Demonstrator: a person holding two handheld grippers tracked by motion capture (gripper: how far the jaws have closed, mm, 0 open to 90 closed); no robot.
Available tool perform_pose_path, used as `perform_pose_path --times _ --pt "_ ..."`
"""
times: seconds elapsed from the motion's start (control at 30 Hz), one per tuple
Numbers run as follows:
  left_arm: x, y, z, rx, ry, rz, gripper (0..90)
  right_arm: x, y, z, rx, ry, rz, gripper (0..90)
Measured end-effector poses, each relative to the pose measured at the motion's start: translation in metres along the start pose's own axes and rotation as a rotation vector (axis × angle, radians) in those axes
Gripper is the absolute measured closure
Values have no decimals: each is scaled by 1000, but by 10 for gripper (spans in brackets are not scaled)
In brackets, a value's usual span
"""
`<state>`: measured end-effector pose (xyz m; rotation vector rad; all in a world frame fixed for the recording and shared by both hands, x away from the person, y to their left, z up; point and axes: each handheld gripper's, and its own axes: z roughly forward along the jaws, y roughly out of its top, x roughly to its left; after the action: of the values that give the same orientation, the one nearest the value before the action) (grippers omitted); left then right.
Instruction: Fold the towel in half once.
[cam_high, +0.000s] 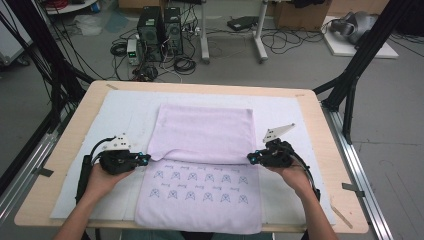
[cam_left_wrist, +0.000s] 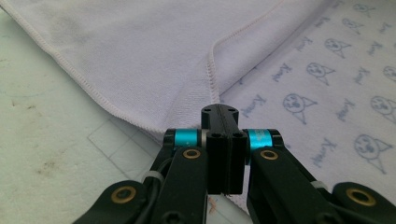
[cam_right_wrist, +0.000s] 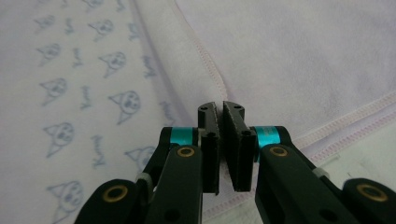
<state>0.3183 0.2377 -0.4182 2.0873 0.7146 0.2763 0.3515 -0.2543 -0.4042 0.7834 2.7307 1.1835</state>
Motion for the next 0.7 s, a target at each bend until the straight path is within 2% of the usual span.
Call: perform_pose_path --times 0.13,0.23,0.27,0.33,0.37,0.47,0.53,0.57,0.63,0.7 --pt "-2 0 -3 0 -27 -5 893 5 -2 -13 -27 10 -23 836" --pt "-5 -1 -6 0 -64 2 877 7 -5 -16 -25 76 -17 769" --pt "-6 -1 -7 3 -62 11 861 7 -6 -17 -20 105 -18 744" --pt "-7 1 -7 -4 -46 12 778 7 -7 -19 -26 100 -5 698" --pt "-6 2 -6 -9 -34 0 736 6 -6 -18 -31 100 4 693" --pt "0 10 -2 -21 -4 -18 703 5 -4 -11 -12 40 2 691" --pt "3 16 4 -11 9 -26 664 3 -1 -3 -8 33 14 679" --pt "4 18 8 -6 12 -36 612 2 0 1 -5 39 26 642" --pt "4 19 17 40 2 -43 544 0 1 9 9 72 48 546" --pt "3 18 26 94 -10 -37 498 1 2 16 25 92 51 526"
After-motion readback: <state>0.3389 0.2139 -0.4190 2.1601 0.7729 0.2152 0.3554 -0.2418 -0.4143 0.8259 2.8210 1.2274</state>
